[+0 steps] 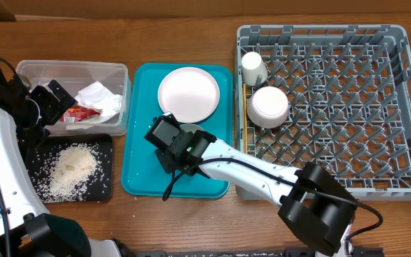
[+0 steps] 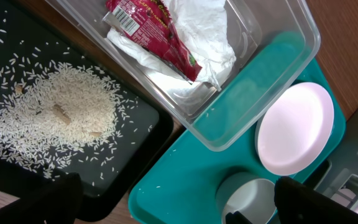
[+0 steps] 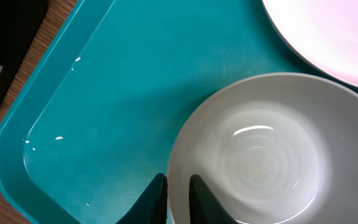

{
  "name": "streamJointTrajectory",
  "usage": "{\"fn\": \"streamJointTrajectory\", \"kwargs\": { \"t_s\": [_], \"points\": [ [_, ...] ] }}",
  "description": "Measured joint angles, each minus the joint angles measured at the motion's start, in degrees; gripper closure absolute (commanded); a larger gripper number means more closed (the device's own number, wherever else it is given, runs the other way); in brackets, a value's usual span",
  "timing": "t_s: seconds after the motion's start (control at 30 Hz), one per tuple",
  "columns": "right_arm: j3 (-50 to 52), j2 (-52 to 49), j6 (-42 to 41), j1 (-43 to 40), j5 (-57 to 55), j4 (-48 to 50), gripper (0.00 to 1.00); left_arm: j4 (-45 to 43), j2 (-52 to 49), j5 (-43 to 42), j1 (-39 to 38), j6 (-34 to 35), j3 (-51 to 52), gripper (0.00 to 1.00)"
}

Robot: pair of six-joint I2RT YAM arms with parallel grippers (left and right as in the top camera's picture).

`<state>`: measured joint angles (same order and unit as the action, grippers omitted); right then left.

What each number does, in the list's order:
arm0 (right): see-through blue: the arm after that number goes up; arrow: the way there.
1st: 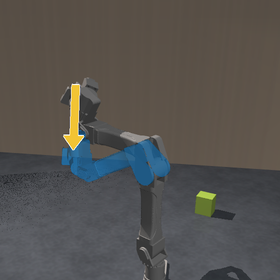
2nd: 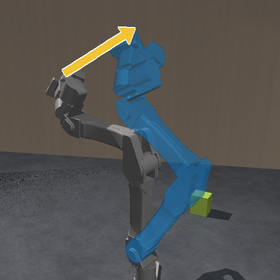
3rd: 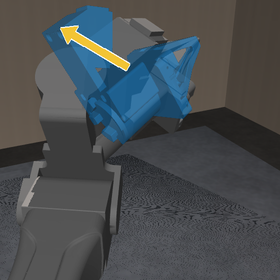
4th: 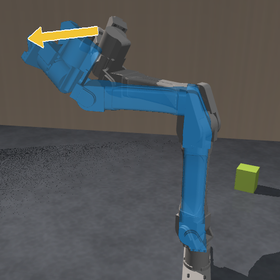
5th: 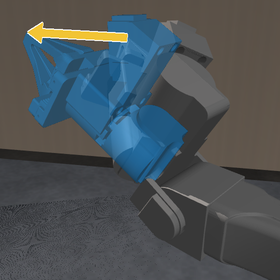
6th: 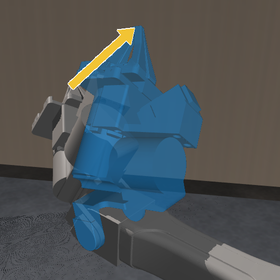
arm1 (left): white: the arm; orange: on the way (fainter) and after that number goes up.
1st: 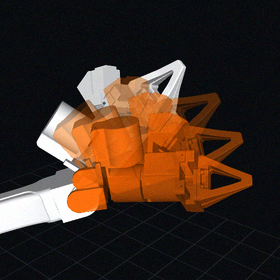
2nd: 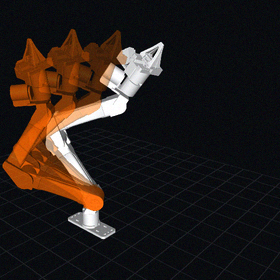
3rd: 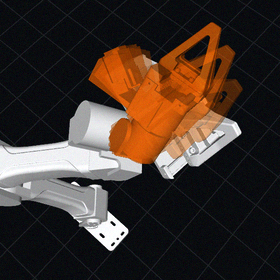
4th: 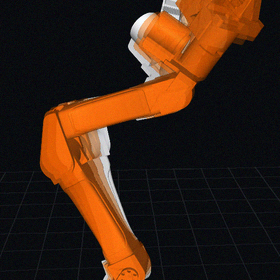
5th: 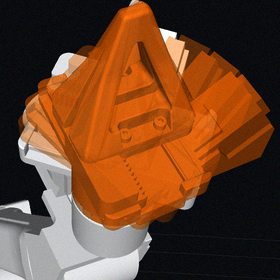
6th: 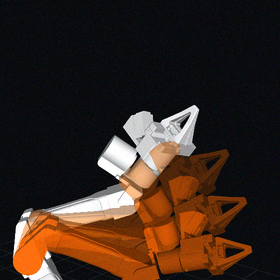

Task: Sort waste into correct bins and load items into the dishwasher
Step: 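Lower the right gripper onto the grey bowl rim and grasp it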

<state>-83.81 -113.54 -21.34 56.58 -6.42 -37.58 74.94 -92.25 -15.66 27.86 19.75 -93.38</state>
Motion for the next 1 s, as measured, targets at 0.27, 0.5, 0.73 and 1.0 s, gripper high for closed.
{"fn": "streamJointTrajectory", "kwargs": {
  "t_s": [0.27, 0.5, 0.73, 1.0],
  "points": [
    [0.0, 0.0, 0.0, 0.0, 0.0, 0.0, 0.76, 0.0, 0.0, 0.0, 0.0, 0.0, 0.0, 0.00],
    [0.0, 0.0, 0.0, 0.0, 0.0, 0.0, 0.74, 0.0, 0.0, 0.0, 0.0, 0.0, 0.0, 0.00],
    [0.0, 0.0, -0.2, 0.0, 0.0, 0.0, 0.69, 0.0, 0.0, 0.0, 0.0, 0.0, 0.0, 0.00],
    [0.0, -0.9, 0.0, 0.0, 0.1, 1.2, 0.69, 0.0, 0.0, 0.0, 0.0, 0.0, 0.0, 0.00]
  ]
}}
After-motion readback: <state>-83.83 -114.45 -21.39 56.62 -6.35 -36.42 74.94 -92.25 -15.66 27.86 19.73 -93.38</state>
